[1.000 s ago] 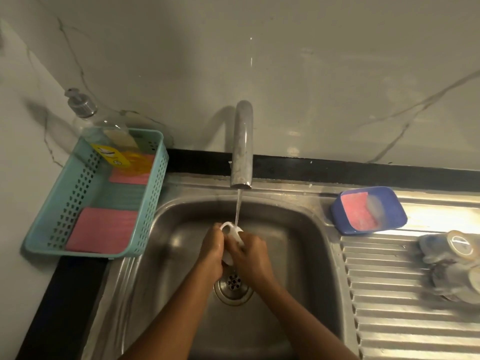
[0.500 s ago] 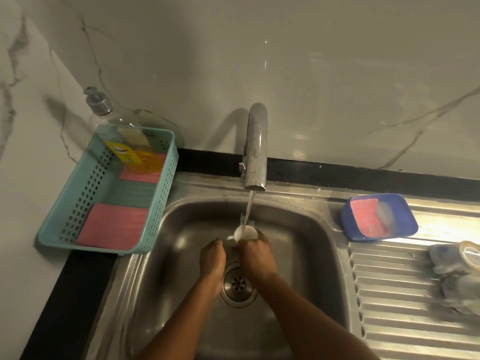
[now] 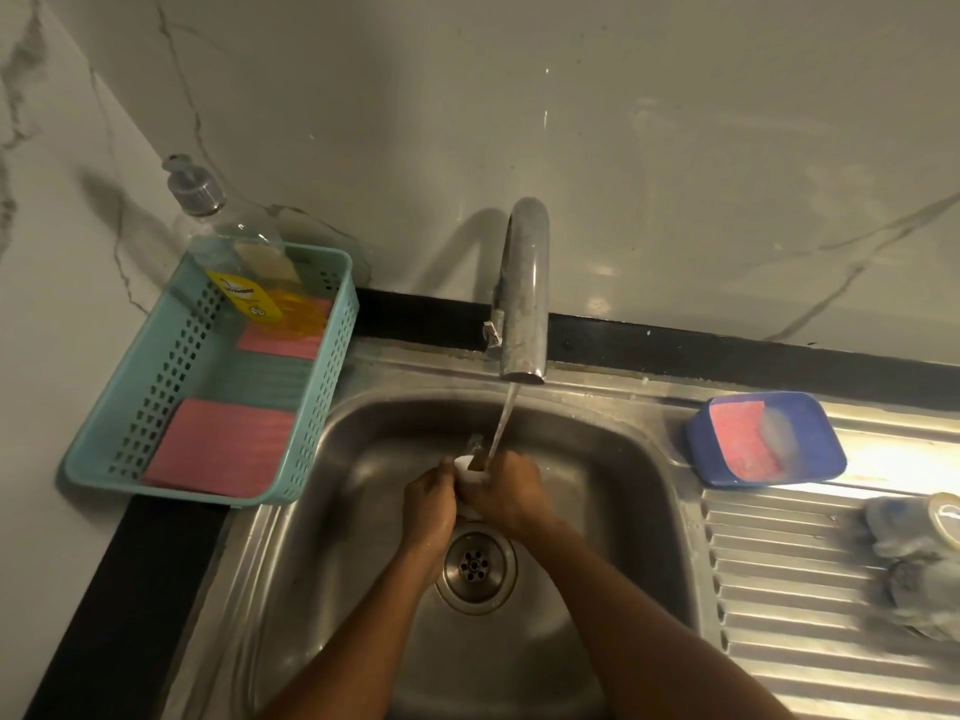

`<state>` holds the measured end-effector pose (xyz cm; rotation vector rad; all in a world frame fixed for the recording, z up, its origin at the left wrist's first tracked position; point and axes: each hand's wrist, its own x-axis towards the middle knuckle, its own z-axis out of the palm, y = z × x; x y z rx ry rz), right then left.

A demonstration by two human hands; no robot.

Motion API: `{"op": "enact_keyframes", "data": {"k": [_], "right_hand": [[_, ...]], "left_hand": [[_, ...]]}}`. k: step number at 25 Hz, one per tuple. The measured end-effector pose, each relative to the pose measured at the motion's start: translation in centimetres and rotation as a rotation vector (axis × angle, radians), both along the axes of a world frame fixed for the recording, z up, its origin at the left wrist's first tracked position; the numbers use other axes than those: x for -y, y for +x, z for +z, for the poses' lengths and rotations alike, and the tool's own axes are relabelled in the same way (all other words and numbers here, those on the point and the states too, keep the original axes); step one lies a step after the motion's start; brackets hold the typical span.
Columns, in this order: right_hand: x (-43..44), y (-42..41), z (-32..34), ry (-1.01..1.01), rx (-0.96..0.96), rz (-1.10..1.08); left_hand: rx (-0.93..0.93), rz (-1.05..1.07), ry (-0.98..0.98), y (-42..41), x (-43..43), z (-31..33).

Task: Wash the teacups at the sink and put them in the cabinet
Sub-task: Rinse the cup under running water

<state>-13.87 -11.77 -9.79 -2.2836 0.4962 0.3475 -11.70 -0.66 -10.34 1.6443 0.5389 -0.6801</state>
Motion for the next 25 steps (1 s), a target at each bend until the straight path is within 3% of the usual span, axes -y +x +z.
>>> {"op": "enact_keyframes", "data": {"k": [3, 5, 7, 9, 15, 18, 25], "right_hand": [[0.1, -1.2, 1.1, 0.246, 0.096, -0.445], [-0.1, -1.5, 2.1, 0.367, -0.02, -0.544], [0.2, -1.6, 2.6, 0.302, -0.167, -0.484], [0.8, -1.8, 3.1, 0.185, -0.178, -0.424], [1.3, -2.8, 4.1, 0.008, -0.088, -0.362], [1.5, -3.2, 4.0, 0.019, -0.056, -0.416], [0.5, -2.5, 2.4, 0.299, 0.136, -0.382]], "left_hand": [[-0.051, -0.021, -0.007, 0.4, 1.6, 0.4], [-0.142, -0.017, 0.003, 0.7, 2.4, 0.3], [-0.256, -0.035, -0.009, 1.0, 3.0, 0.1], [-0.33, -0.085, -0.02, 1.4, 3.6, 0.9], [-0.25, -0.164, 0.161, 4.8, 6.5, -1.5], [-0.289, -0.128, 0.134, 5.5, 7.5, -3.7], [-0.472, 0.045, -0.134, 4.4, 5.2, 2.3]]}}
